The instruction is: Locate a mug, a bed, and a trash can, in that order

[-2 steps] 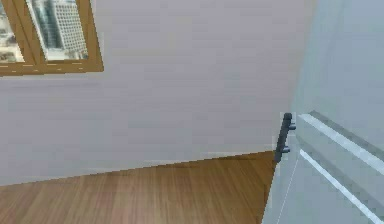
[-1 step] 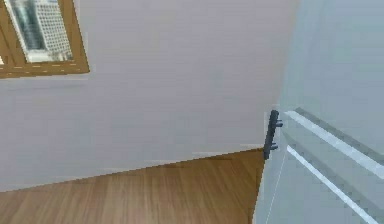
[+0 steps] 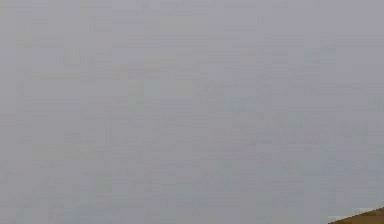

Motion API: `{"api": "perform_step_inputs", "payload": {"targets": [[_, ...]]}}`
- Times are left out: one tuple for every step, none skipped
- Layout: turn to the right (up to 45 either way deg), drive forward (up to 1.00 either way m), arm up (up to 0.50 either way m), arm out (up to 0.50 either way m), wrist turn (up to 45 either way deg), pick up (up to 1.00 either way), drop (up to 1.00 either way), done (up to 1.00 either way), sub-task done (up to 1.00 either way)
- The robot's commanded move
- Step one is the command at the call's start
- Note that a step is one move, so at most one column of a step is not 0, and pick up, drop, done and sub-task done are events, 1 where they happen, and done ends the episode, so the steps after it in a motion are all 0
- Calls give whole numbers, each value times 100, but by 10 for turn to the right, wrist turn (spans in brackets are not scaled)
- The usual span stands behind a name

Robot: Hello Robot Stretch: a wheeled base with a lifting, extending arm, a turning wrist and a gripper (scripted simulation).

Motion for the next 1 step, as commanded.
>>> {"api": "perform_step_inputs", "payload": {"targets": [[450,0,0,0,0,0,0,0,0]]}}
